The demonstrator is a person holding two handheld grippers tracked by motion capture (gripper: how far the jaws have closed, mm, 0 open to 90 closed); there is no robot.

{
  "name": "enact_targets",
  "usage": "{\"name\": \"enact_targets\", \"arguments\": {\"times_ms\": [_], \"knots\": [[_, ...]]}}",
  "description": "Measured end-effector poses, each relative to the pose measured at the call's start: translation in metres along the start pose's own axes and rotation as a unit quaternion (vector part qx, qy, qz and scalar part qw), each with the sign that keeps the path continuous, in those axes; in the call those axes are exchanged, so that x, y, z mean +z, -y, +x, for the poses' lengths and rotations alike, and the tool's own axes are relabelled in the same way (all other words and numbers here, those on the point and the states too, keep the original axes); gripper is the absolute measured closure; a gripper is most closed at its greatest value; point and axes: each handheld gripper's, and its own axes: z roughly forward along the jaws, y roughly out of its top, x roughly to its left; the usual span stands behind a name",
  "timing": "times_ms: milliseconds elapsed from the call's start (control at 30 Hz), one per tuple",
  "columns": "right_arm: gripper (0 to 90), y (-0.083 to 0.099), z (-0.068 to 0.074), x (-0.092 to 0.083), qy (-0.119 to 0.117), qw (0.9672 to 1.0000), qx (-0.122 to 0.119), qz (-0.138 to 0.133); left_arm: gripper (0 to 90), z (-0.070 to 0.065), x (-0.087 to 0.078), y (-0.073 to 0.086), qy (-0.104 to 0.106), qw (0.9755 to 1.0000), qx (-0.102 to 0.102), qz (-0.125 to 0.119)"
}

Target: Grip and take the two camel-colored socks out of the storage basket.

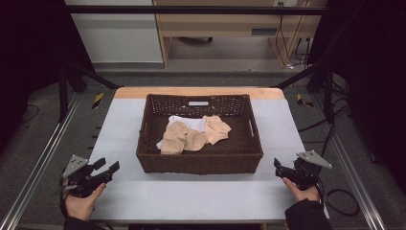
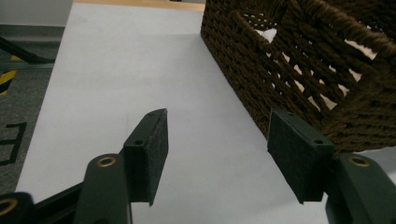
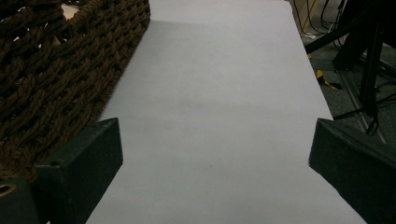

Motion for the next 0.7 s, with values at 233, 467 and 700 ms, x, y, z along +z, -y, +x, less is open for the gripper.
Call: {"name": "enact_targets", "arguments": {"times_ms": [233,467,700], "knots": [[3.6,0.000,0.000,0.000,0.001,1.0000,-0.005,0.000,41.5,0.000,-0.002,-0.010,0.001,0.9999,-0.004,-0.010],[3.7,-0.001,-0.001,-0.001,-0.001,1.0000,-0.005,-0.004,40.8,-0.006,-0.001,-0.023,0.008,0.9997,0.001,-0.024],[3.6,-0.001,-0.001,-0.001,-0.002,1.0000,-0.006,-0.005,40.7,-0.010,0.002,-0.037,0.014,0.9994,0.006,-0.030]]}}
